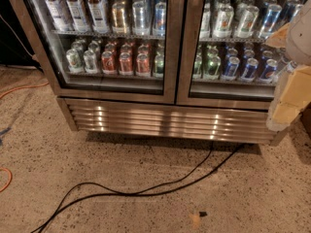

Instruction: Open left fridge door

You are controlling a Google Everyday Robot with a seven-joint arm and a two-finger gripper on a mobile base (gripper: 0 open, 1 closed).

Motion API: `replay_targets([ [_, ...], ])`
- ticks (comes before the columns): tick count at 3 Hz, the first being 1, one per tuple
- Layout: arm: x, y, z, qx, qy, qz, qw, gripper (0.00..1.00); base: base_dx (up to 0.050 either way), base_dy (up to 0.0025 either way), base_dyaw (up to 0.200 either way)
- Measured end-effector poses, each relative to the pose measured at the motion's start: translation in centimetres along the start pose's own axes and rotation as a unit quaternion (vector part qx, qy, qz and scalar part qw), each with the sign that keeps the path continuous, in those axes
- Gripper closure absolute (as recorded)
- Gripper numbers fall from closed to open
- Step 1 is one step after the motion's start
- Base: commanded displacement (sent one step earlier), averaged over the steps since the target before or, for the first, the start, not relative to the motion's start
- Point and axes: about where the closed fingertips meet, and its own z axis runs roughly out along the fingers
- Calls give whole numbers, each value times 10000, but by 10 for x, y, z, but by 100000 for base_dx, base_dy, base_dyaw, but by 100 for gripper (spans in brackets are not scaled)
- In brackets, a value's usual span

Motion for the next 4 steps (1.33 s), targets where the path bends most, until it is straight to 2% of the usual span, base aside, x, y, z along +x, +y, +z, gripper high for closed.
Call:
replay_targets([
  [4, 0, 0, 0, 0, 0, 0, 10000, 0, 4950, 0, -6],
])
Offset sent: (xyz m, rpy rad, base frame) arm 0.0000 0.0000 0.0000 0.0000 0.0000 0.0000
